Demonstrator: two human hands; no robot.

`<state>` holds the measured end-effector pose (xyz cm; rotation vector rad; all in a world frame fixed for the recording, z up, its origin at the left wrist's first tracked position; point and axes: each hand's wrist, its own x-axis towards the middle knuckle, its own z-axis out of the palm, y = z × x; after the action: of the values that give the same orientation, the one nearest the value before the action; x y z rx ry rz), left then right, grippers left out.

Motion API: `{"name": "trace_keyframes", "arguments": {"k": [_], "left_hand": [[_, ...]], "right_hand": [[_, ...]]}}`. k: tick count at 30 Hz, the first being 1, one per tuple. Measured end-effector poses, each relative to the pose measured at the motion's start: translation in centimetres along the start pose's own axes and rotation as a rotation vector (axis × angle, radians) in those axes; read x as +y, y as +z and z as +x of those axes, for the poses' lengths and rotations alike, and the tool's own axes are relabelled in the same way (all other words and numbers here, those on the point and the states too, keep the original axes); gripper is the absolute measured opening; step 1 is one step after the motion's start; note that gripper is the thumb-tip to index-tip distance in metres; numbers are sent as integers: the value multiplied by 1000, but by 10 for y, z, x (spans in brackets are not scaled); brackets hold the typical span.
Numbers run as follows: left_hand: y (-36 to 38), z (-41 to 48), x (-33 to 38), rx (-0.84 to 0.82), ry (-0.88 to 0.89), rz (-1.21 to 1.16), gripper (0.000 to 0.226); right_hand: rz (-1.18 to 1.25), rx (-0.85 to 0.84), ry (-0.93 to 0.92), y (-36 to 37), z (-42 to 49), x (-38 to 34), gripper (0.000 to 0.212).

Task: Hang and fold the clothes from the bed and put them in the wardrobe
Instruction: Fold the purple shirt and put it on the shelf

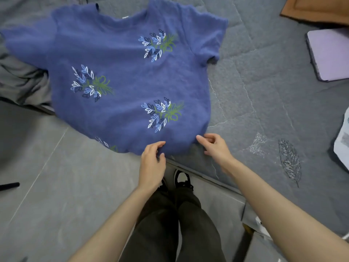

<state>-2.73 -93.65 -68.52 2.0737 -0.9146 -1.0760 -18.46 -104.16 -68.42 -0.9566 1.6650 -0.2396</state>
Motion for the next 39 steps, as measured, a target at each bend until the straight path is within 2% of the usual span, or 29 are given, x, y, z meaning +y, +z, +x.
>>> {"name": "trace_keyframes", "arguments": {"k": [2,4,6,8,11,13,16,17,19,22,24,27,31,35,37,39], "left_hand": [[0,-8,-9,-20,22,33,41],[-1,-12,-17,-49,52,59,47],[-2,-15,-21,-50,104,107,56],[1,-14,-21,-34,166,196,69],[13,-9,-13,5,165,341,85],[23,-3,-6,51,113,421,81],[29,7,5,209,102,487,44],[27,10,6,255,107,464,37],[20,9,8,292,147,369,33],[8,-3,4,274,277,301,22],[3,-12,-3,249,277,306,19],[6,-28,-19,224,162,253,19],[16,-42,-27,294,103,211,27],[27,-52,-19,304,122,278,56],[36,-54,-13,256,101,343,68],[45,-52,-9,148,67,411,71]], "right_hand": [[-66,35,-73,12,-3,5,29],[54,34,-59,20,-6,-1,2],[294,0,16,21,-4,-5,21],[538,-47,47,17,-6,-9,27],[636,-68,-2,7,-16,-13,26],[656,-61,-28,0,-24,-11,22],[565,-14,-48,-12,-31,-6,15],[495,9,-66,-16,-32,-4,14],[314,29,-99,-24,-34,-1,26],[159,-125,-3,-36,-36,1,24],[257,-198,101,-42,-36,4,18],[440,-189,49,-46,-38,10,18],[306,-203,-34,-50,-49,11,29],[354,-275,147,-60,-48,13,34],[220,-200,256,-64,-44,21,35],[-2,-27,226,-66,-36,35,32]]}}
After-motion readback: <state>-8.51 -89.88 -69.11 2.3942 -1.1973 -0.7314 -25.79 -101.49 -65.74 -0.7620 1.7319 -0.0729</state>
